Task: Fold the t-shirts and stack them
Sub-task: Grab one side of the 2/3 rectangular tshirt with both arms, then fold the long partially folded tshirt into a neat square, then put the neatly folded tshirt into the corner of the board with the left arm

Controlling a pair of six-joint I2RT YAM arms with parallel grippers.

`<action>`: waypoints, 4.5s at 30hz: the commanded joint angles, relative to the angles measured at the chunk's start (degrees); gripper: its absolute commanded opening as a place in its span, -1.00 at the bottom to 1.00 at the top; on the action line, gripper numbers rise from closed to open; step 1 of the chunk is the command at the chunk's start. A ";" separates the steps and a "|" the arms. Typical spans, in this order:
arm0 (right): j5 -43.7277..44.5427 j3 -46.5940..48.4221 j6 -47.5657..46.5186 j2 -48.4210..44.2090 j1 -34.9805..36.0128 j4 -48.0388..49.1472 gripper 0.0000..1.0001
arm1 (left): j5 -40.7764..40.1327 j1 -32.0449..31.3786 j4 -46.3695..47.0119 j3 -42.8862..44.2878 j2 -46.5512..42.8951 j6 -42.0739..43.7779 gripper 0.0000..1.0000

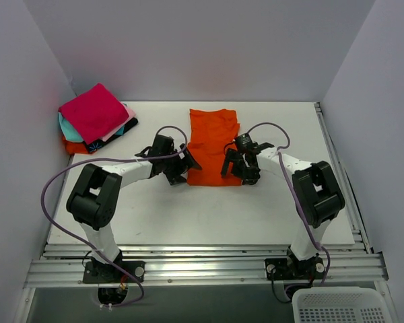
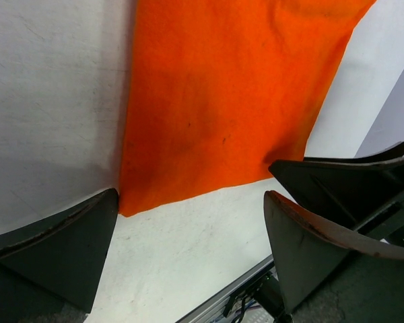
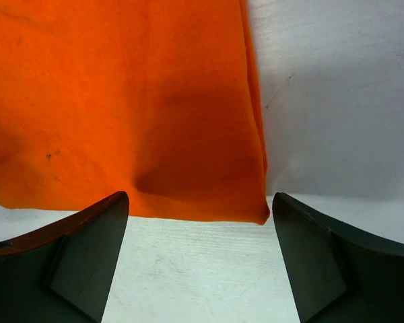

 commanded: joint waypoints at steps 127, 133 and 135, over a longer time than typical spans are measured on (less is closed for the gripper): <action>16.46 6.04 -8.24 -34.67 -23.24 -39.52 1.00 | 1.86 2.79 11.30 17.35 17.09 6.41 -0.95; 15.05 6.22 -7.36 -34.05 -23.41 -38.11 1.00 | 5.38 9.90 2.17 30.97 16.73 11.15 -0.95; 14.61 5.87 -7.10 -33.62 -23.41 -37.67 1.00 | 5.82 11.40 -3.28 38.06 17.96 13.96 -0.95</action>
